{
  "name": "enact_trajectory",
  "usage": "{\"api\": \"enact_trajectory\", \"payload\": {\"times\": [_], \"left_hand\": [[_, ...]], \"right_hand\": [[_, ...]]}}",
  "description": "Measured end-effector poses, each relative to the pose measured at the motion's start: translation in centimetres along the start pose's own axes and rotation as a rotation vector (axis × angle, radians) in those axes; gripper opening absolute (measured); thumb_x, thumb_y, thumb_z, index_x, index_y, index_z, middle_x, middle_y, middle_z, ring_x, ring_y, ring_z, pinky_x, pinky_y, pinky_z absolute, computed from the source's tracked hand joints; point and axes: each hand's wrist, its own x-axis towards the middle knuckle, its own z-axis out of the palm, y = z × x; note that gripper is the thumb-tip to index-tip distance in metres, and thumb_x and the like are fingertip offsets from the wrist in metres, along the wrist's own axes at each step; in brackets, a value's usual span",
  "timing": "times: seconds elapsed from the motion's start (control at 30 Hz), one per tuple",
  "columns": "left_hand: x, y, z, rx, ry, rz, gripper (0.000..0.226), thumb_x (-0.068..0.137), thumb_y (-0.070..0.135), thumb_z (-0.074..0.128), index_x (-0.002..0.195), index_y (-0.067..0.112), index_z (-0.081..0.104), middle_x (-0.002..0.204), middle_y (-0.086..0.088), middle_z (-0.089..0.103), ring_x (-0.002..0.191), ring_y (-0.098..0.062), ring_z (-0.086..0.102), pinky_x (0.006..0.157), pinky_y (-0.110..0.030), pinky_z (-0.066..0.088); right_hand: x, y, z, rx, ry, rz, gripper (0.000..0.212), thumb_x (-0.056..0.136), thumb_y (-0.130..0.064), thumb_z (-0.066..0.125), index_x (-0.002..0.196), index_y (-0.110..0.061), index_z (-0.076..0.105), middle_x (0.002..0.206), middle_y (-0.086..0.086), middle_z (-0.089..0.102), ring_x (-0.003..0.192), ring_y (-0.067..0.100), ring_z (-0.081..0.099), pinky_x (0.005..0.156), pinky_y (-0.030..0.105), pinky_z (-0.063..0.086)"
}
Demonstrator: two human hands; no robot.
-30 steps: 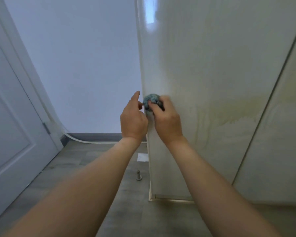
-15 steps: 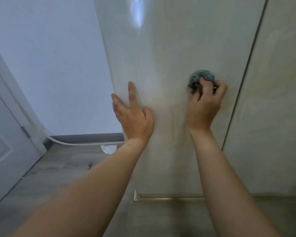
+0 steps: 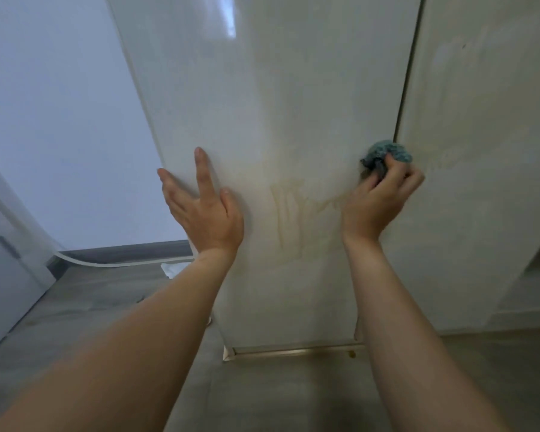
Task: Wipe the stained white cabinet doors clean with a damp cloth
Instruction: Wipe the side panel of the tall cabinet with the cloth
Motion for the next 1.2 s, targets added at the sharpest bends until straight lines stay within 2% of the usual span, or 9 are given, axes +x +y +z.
{"api": "enact_trajectory", "payload": {"times": [0.17,0.3,0.37,0.6,0.77,0.9,0.93,1.07,1.2], "left_hand": [[0.1,0.2,0.2,0.006,0.024,-0.021,0.070,0.093,0.026,0.040,0.156,0.042,0.014,0.163,-0.025,-0.001,0.149,-0.041,0.012,0.119,-0.055,0.019],[0.0,0.0,-0.3,-0.013,0.019,-0.012,0.072,0.092,0.022,0.040,0.156,0.041,0.013,0.163,-0.023,0.000,0.149,-0.040,0.011,0.119,-0.055,0.021],[0.0,-0.3,-0.6,-0.052,0.013,0.000,0.075,0.091,0.018,0.041,0.157,0.041,0.012,0.164,-0.020,0.001,0.150,-0.037,0.010,0.118,-0.056,0.024],[0.6,-3.4,-3.2,-0.098,-0.038,0.084,0.078,0.083,-0.001,0.037,0.157,0.010,0.017,0.160,-0.016,0.021,0.147,-0.029,0.022,0.121,-0.036,0.023],[1.3,-7.2,-4.2,-0.070,-0.101,0.075,0.064,0.092,0.005,0.042,0.154,0.009,0.027,0.126,-0.009,0.052,0.111,-0.026,0.056,0.095,-0.046,0.050],[0.6,-9.1,-5.2,-0.089,-0.191,0.048,0.058,0.089,0.009,0.048,0.147,0.018,0.045,0.115,0.001,0.066,0.094,-0.014,0.064,0.090,-0.028,0.048],[0.7,-9.5,-5.4,-0.085,-0.199,0.038,0.057,0.089,0.011,0.048,0.145,0.019,0.047,0.112,0.003,0.069,0.089,-0.011,0.064,0.088,-0.025,0.047],[1.3,-10.1,-5.9,-0.088,-0.181,-0.013,0.060,0.092,0.008,0.051,0.150,0.017,0.038,0.099,0.003,0.071,0.086,-0.015,0.063,0.080,-0.029,0.045],[0.5,-10.6,-5.8,-0.116,-0.208,-0.043,0.061,0.090,0.002,0.048,0.149,0.017,0.040,0.101,0.004,0.069,0.091,-0.015,0.064,0.082,-0.022,0.043]], "right_hand": [[-4.0,-1.2,0.1,-0.030,-0.266,-0.271,0.016,0.090,0.001,0.057,0.105,0.003,0.062,0.111,0.024,0.053,0.091,0.036,0.058,0.071,0.037,0.049],[-1.1,0.5,-0.3,0.006,-0.034,-0.005,0.018,0.090,0.001,0.055,0.107,0.005,0.060,0.115,0.026,0.051,0.101,0.034,0.056,0.083,0.038,0.050],[-4.0,0.5,-0.2,-0.010,-0.055,0.083,0.021,0.090,0.001,0.053,0.111,0.003,0.056,0.118,0.025,0.049,0.103,0.036,0.055,0.081,0.042,0.053],[-12.1,-9.1,4.0,0.144,-0.597,-0.344,0.031,0.092,-0.013,0.048,0.120,-0.008,0.062,0.120,0.014,0.051,0.095,0.032,0.058,0.071,0.042,0.055],[-14.0,-9.6,6.0,0.156,-0.327,-0.228,0.027,0.085,-0.001,0.060,0.110,-0.002,0.070,0.114,0.023,0.057,0.098,0.033,0.060,0.074,0.038,0.055],[-19.5,-9.7,5.3,0.125,-0.639,-0.470,0.016,0.096,-0.012,0.056,0.103,-0.007,0.069,0.106,0.011,0.062,0.091,0.026,0.061,0.069,0.043,0.055],[-19.4,-11.0,5.3,0.176,-0.689,-0.425,0.011,0.096,-0.018,0.056,0.099,-0.015,0.067,0.100,0.005,0.064,0.088,0.023,0.061,0.070,0.044,0.054],[-16.7,-16.8,7.2,0.234,-0.665,-0.331,0.005,0.094,-0.028,0.055,0.090,-0.026,0.057,0.084,-0.008,0.056,0.078,0.013,0.055,0.071,0.031,0.048],[-19.8,-13.2,5.4,0.141,-0.707,-0.291,0.009,0.097,-0.028,0.056,0.089,-0.028,0.052,0.083,-0.009,0.060,0.076,0.011,0.058,0.066,0.027,0.046]]}}
